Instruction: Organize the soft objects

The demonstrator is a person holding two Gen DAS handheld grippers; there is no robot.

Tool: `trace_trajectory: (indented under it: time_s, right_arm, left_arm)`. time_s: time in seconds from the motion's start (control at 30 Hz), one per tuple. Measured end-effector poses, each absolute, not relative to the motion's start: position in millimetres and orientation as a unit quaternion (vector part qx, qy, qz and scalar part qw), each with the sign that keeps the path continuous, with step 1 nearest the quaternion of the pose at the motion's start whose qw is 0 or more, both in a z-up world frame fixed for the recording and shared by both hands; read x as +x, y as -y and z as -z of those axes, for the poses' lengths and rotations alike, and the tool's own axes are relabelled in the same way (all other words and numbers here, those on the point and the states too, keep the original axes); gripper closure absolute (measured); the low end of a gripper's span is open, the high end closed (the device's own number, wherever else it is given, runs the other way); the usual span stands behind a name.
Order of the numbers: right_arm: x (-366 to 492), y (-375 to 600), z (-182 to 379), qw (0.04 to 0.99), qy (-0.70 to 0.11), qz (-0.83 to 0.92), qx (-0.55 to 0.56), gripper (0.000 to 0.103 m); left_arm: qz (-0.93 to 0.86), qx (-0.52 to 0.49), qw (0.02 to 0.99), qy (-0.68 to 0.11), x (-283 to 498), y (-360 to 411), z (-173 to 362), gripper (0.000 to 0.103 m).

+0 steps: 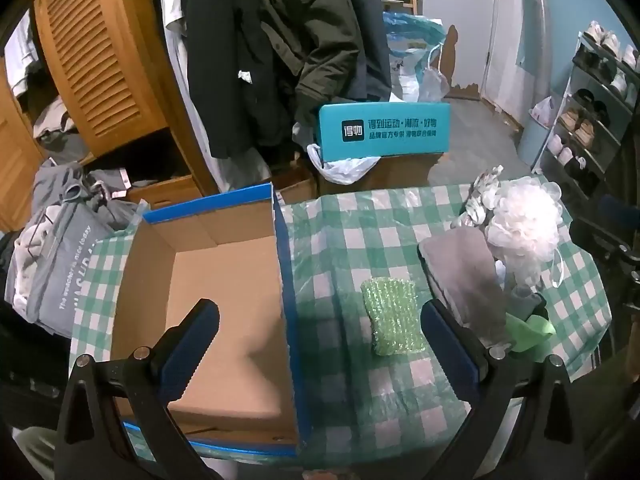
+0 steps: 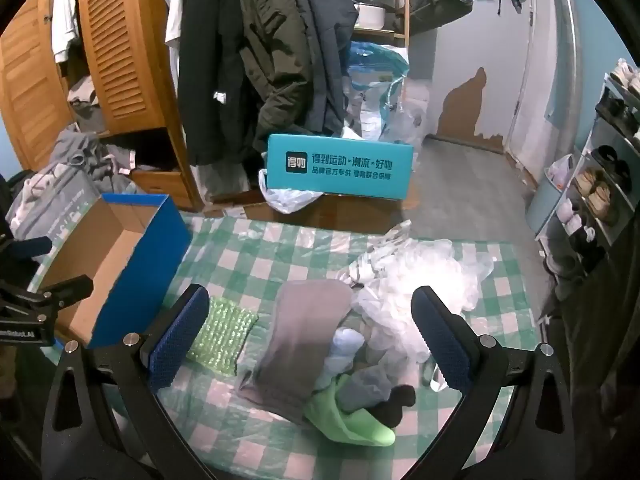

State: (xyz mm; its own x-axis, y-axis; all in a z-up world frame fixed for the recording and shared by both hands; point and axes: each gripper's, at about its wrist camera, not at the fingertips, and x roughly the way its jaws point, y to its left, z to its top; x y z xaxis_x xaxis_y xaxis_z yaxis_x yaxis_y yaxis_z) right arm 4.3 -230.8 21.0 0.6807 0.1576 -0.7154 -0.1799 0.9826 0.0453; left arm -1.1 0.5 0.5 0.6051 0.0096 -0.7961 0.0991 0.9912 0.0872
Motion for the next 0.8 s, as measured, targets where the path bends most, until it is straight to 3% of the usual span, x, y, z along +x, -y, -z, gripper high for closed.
trace_trajectory:
  time_s: [0.8]
  right_arm:
    - [3.8, 227.3, -19.9, 0.916, -0.390, -0.088, -0.028, 0.003]
  left_arm:
    - [0.025, 0.054, 0.896, -0.441, 1.5, -1.6, -0.6, 0.001]
